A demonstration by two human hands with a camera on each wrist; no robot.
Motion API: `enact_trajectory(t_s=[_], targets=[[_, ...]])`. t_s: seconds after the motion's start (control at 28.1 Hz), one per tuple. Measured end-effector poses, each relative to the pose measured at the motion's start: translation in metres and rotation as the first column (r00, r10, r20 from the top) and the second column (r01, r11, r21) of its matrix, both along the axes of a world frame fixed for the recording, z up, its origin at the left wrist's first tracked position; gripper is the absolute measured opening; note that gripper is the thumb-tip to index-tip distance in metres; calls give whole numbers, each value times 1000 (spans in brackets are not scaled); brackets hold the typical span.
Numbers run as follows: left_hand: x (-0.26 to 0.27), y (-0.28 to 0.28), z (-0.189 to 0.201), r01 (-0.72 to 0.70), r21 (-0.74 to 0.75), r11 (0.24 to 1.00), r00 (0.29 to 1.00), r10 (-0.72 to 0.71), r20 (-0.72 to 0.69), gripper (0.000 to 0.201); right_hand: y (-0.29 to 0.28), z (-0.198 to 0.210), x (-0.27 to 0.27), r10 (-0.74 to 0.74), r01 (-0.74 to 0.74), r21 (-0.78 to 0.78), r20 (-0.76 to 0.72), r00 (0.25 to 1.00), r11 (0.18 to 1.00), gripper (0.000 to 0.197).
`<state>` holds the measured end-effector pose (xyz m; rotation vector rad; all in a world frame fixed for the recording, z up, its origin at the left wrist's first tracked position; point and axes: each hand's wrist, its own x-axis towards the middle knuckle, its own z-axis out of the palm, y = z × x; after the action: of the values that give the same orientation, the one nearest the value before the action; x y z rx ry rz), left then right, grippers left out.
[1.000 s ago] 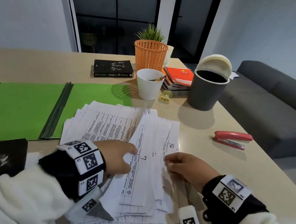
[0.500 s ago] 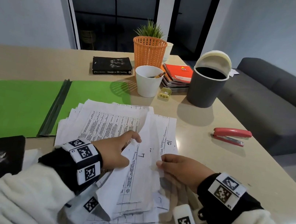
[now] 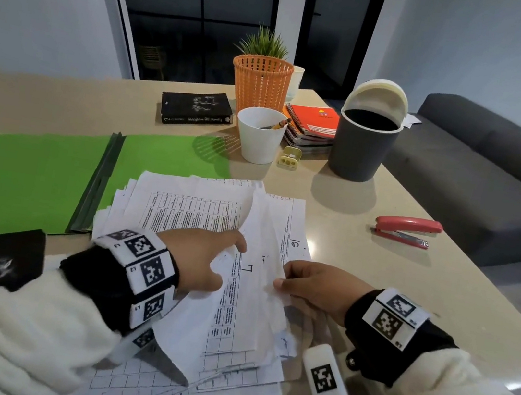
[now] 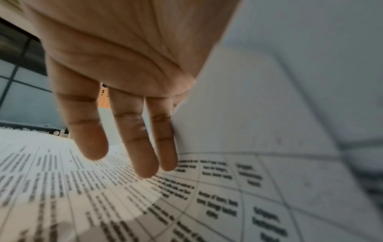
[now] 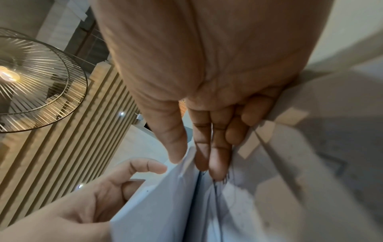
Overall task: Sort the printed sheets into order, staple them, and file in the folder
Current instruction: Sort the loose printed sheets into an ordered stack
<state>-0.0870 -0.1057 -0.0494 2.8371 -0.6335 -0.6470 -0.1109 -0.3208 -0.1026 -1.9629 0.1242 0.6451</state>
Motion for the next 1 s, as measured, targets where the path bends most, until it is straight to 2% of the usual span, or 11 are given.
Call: enact_trajectory(t_s=[0.18,0.32,0.43,0.57,0.68,0.75,0.82,0.86,0.93,1.0], targets=[[-7,-6,-4,92,95,991,986,-104,130,46,2,0,-2,-13,13,25,0,1000,1000,48],[-10,-11,-20,111,89,990,979,-124,159,40,1,3,-3,-20,20,4,17,1000,1000,14],[-10,-13,-20,82,74,994,976,-95,195,30,1,2,-2,-36,36,31,14,999,999,15],[-10,-16,-18,25,82,996,988,-37,148,46,3,1,-1,3,-5,55,31,1000,998,5],[-12,-17,-14,14,82,997,988,-27,155,57,4,5,0,47,-48,124,13,999,991,10],[-12,-15,-15,6,29,1000,989,-10,147,63,7,11,0,57,-55,155,-3,998,986,19],[-11,-14,-15,29,-33,999,988,-24,153,74,12,12,3,112,-114,63,39,993,991,31],[-10,-13,-14,29,-44,999,987,-22,158,74,15,13,4,153,-152,-12,74,985,988,35],[-9,-12,-14,-7,-70,998,988,18,156,54,20,16,3,180,-170,-91,109,978,981,39],[-7,-11,-16,-49,-109,993,985,65,157,37,21,17,5,180,-171,-75,123,976,982,45]])
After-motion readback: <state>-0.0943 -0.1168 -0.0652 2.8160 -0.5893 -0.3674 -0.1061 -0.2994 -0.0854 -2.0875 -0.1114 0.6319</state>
